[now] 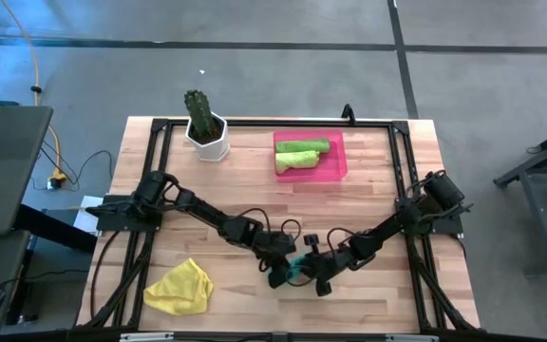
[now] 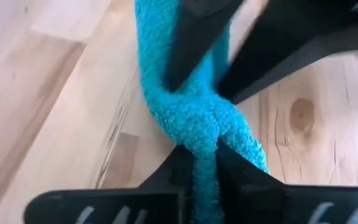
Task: Roll microfiber towels into tight, uniform cylinder then place into a basket
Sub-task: Put the blue microfiber cloth into the pink bin
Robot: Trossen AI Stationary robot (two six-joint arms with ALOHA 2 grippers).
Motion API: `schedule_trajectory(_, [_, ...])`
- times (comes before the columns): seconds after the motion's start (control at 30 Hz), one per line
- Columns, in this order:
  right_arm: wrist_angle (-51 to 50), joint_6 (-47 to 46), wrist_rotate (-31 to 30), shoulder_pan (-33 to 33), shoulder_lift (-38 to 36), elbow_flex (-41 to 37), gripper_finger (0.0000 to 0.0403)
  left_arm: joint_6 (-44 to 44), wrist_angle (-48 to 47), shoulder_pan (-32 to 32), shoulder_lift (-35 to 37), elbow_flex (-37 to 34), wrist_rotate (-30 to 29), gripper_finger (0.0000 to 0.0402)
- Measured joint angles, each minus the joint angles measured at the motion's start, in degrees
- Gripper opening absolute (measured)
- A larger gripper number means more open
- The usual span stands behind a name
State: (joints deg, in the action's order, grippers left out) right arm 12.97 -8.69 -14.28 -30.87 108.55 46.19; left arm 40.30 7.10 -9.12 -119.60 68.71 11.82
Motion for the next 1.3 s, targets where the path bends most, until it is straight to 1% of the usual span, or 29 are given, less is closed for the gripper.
schedule_trajectory(0.1, [-0.1, -3.7, 0.3, 0.0, -0.1, 0.0, 0.0009, -3.9, -6.0, 0.9, 2.6, 0.0, -1.6, 0.0136])
schedule_trajectory(0.23, [-1.9, -6.6, 1.6, -0.1, -2.1, -0.2, 0.0007, -7.2, -16.8, 1.6, 6.3, 0.0, -5.9, 0.0131])
schedule_trajectory(0.37, [-8.5, -6.9, 3.6, 0.9, -7.2, -0.5, 0.0008, -7.6, -27.5, 1.8, 10.4, 0.0, -9.6, 0.0121])
schedule_trajectory(0.5, [-15.9, -9.0, 4.1, 3.0, -13.3, -0.5, 0.0007, -6.9, -34.9, 1.8, 14.6, 0.0, -11.9, 0.0110])
schedule_trajectory(0.6, [-21.7, -10.9, 2.1, 5.6, -17.2, -0.4, 0.0007, -6.6, -37.4, 1.0, 18.1, 0.1, -14.2, 0.0103])
schedule_trajectory(0.63, [-22.3, -11.0, 1.3, 6.8, -18.2, -0.4, 0.0007, -6.5, -38.9, 0.6, 19.4, 0.1, -15.1, 0.0101])
schedule_trajectory(0.8, [-24.9, -10.7, -5.4, 14.4, -23.7, -0.4, 0.0007, -4.8, -39.4, -2.4, 25.0, 0.1, -19.8, 0.0094])
schedule_trajectory(0.83, [-25.8, -10.2, -6.8, 16.2, -24.9, -0.4, 0.0007, -4.4, -38.4, -3.1, 25.7, 0.1, -20.8, 0.0094])
schedule_trajectory(0.93, [-25.2, -4.9, -10.7, 21.9, -27.8, -0.3, 0.0008, -3.9, -38.8, -5.7, 28.3, 0.0, -23.5, 0.0094])
schedule_trajectory(1.0, [-25.3, 1.3, -12.7, 25.7, -29.3, -0.3, 0.0007, -3.9, -35.9, -7.4, 28.7, 0.3, -25.3, 0.0094])
schedule_trajectory(1.07, [-24.1, 9.0, -12.5, 29.6, -29.6, -0.2, 0.0007, -3.9, -37.7, -9.1, 29.8, 0.0, -26.8, 0.0094])
schedule_trajectory(1.13, [-24.5, 14.7, -11.4, 33.2, -29.5, -0.3, 0.0007, -3.9, -35.4, -10.6, 29.9, 0.3, -27.9, 0.0094])
schedule_trajectory(1.2, [-22.3, 18.0, -11.1, 36.7, -28.1, -0.1, 0.0007, -3.9, -36.1, -11.6, 29.8, 0.1, -29.2, 0.0094])
schedule_trajectory(1.27, [-22.3, 20.0, -11.3, 40.1, -27.1, -0.3, 0.0007, -3.8, -35.8, -12.5, 29.7, 0.1, -30.0, 0.0094])
schedule_trajectory(1.3, [-20.0, 20.5, -11.3, 41.6, -26.0, -0.2, 0.0007, -3.6, -35.9, -12.8, 29.7, 0.2, -30.5, 0.0094])
